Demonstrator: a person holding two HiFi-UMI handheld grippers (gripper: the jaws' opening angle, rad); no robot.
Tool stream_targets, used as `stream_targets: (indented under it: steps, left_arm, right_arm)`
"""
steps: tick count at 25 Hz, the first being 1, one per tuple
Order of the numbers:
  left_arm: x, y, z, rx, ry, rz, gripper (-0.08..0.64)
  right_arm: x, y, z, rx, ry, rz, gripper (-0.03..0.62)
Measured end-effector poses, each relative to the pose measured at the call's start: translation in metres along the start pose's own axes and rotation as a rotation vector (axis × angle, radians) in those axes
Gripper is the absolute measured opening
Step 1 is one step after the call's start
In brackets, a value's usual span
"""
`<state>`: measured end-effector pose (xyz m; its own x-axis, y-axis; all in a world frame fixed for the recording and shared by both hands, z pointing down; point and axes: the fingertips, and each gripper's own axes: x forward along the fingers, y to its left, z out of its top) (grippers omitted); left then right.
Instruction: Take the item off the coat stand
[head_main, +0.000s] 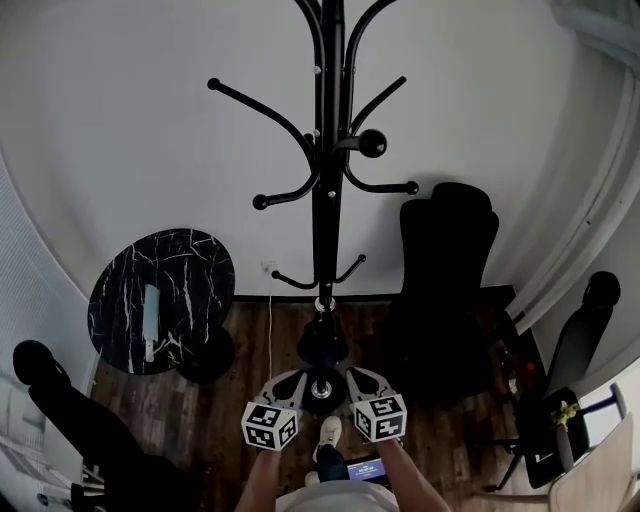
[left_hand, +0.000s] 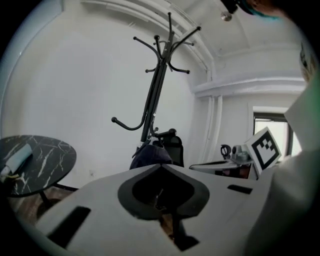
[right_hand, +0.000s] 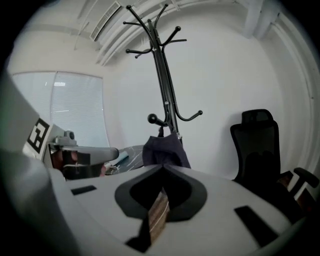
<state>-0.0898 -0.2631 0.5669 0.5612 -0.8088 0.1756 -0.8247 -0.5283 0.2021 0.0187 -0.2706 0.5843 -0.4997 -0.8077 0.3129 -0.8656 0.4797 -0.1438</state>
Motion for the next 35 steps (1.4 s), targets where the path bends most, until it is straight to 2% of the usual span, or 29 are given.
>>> stream_targets:
  steps: [2, 6, 9, 14, 18, 23, 26, 29, 35]
  left_arm:
    - [-0.012, -0.007, 0.005, -0.028, -0.018, -0.010, 0.020]
    - [-0.025, -0.014, 0.012, -0.007, -0.040, 0.018, 0.020]
    - [-0.033, -0.017, 0.009, 0.016, -0.037, 0.057, 0.020]
    - [-0.049, -0.029, 0.000, 0.031, -0.019, 0.065, 0.020]
    - [-0.063, -0.034, -0.001, 0.008, -0.031, 0.098, 0.020]
    - [-0.079, -0.064, -0.010, -0.033, 0.004, 0.091, 0.020]
    - [-0.092, -0.085, -0.012, -0.005, -0.003, 0.112, 0.020]
    - [-0.113, -0.099, -0.017, 0.039, -0.001, 0.165, 0.020]
    - [-0.154, -0.126, -0.013, 0.040, -0.039, 0.216, 0.020]
  right_arm:
    - [-0.010, 0.009, -0.002, -0.027, 0.006, 0.004, 0.012]
    - [-0.032, 0.019, -0.003, -0.094, 0.010, -0.015, 0.012]
    - [-0.049, 0.017, -0.001, -0.090, -0.011, -0.043, 0.012]
    - [-0.061, 0.014, -0.004, -0.111, -0.002, -0.079, 0.012]
    - [-0.071, 0.024, -0.008, -0.097, -0.012, -0.056, 0.012]
    - [-0.100, 0.040, -0.006, -0.090, -0.027, -0.023, 0.012]
    - [-0.124, 0.044, -0.003, -0.089, -0.055, -0.023, 0.012]
    - [-0.151, 0.047, -0.008, -0.072, -0.069, -0.032, 0.012]
    - [-0.195, 0.059, -0.020, -0.054, -0.083, -0.017, 0.012]
